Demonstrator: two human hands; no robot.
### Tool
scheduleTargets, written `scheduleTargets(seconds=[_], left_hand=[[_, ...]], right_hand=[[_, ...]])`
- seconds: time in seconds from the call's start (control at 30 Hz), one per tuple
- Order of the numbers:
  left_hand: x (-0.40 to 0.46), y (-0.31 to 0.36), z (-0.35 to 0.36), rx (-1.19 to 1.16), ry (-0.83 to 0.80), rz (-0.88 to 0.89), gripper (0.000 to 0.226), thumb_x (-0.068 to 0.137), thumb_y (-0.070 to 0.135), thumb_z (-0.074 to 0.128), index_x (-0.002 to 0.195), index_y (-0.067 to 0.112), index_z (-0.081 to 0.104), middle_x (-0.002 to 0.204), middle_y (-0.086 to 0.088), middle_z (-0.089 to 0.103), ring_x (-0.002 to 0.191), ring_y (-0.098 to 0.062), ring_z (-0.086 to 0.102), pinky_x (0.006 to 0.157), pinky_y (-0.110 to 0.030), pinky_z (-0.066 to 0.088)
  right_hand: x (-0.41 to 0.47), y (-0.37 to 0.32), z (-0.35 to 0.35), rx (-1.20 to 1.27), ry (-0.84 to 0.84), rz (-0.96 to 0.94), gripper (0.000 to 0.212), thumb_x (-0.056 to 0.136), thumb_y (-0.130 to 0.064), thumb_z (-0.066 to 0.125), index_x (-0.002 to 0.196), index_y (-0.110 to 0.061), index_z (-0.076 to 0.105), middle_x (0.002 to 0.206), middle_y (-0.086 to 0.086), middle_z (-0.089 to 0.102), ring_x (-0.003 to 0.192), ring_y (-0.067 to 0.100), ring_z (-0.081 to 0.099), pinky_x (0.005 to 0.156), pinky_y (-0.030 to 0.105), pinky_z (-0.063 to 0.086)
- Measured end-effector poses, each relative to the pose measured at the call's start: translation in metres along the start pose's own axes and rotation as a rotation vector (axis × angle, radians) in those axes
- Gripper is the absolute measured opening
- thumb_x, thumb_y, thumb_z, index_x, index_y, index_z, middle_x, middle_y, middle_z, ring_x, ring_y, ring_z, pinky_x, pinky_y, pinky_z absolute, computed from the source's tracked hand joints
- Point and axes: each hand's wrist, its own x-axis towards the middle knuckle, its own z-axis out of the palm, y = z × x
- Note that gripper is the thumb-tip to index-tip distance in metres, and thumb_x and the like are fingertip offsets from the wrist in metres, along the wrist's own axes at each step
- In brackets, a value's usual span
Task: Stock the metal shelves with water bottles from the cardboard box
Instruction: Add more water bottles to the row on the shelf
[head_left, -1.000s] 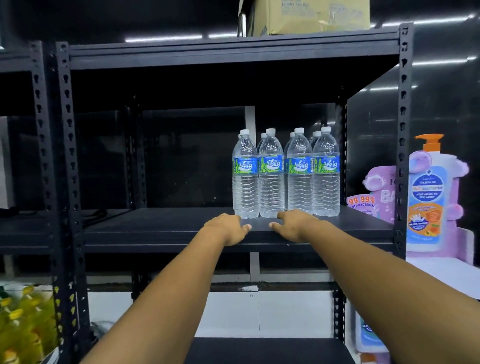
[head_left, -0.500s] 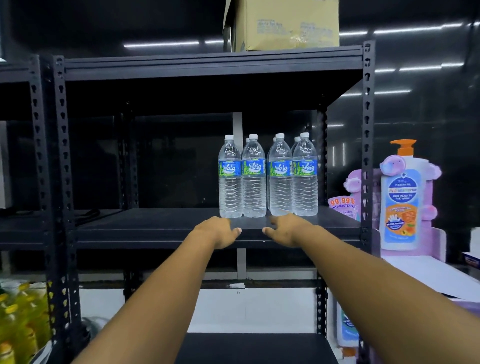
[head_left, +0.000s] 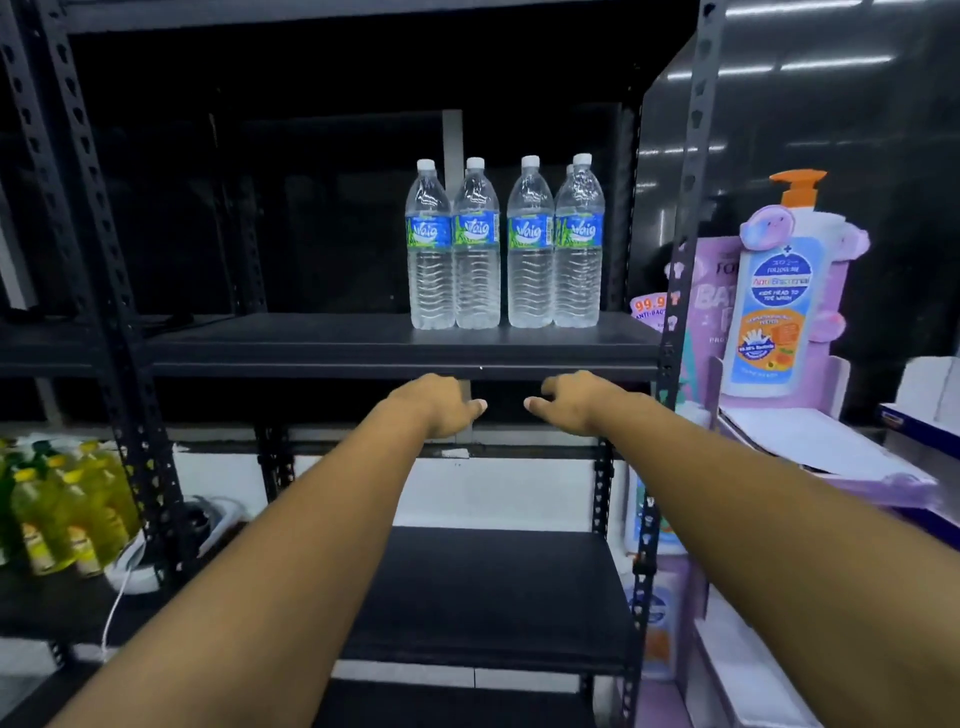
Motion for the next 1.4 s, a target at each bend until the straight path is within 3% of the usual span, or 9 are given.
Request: scheduleTargets(seconds=[0.13,0.33,0.57,0.77,1.03,1.4], left_hand=[[-0.019,0.009,0.031,-0.031,-0.052,-0.009,0.057,0.097,0.057,0.036,0.128,0.015,0.059,0.127,-0.009,0.059,0.109,-0.028,0.057,0.093,-0.042,0.049],[-0.062,0.026,0.077,-0.034,-0.141,-0.026,0.059,0.1,0.053,0.034,0.147,0.019,0.038,0.152,-0.008,0.038,0.138,-0.028,0.037,0.108,-0.042,0.035],[-0.101,0.037,0.134,-0.111,-0.19,-0.036,0.061,0.1,0.051,0.035,0.152,0.02,0.024,0.153,-0.009,0.038,0.139,-0.029,0.037,0.108,-0.043,0.038],[-0.124,0.045,0.175,-0.132,-0.247,-0.021,0.063,0.1,0.052,0.035,0.153,0.019,0.024,0.158,-0.008,0.028,0.144,-0.027,0.027,0.114,-0.045,0.03],[-0.142,0.046,0.228,-0.146,-0.245,-0.02,0.06,0.101,0.049,0.037,0.15,0.015,0.031,0.153,-0.009,0.037,0.141,-0.027,0.032,0.11,-0.044,0.035],[-0.166,0.017,0.309,-0.144,-0.375,-0.096,0.059,0.1,0.048,0.038,0.147,0.012,0.035,0.148,-0.014,0.041,0.137,-0.031,0.036,0.111,-0.043,0.033]], right_hand=[[-0.024,0.015,0.029,0.032,-0.05,0.015,0.059,0.097,-0.054,0.036,0.142,-0.016,0.042,0.142,0.015,0.045,0.124,0.034,0.047,0.098,0.04,0.041],[-0.058,0.03,0.075,0.053,-0.121,0.032,0.064,0.096,-0.058,0.034,0.145,-0.016,0.038,0.148,0.013,0.04,0.132,0.033,0.041,0.107,0.044,0.037],[-0.095,0.048,0.13,0.123,-0.179,0.067,0.063,0.096,-0.056,0.035,0.146,-0.018,0.035,0.144,0.014,0.045,0.128,0.033,0.045,0.103,0.041,0.04],[-0.123,0.06,0.172,0.146,-0.209,0.097,0.066,0.096,-0.058,0.035,0.147,-0.015,0.033,0.147,0.013,0.041,0.133,0.032,0.041,0.106,0.042,0.038],[-0.149,0.069,0.232,0.194,-0.252,0.1,0.064,0.097,-0.056,0.037,0.148,-0.018,0.032,0.149,0.012,0.038,0.134,0.032,0.039,0.108,0.043,0.036],[-0.158,0.058,0.316,0.194,-0.413,0.098,0.064,0.096,-0.057,0.036,0.146,-0.017,0.034,0.146,0.013,0.042,0.132,0.033,0.042,0.106,0.043,0.038]])
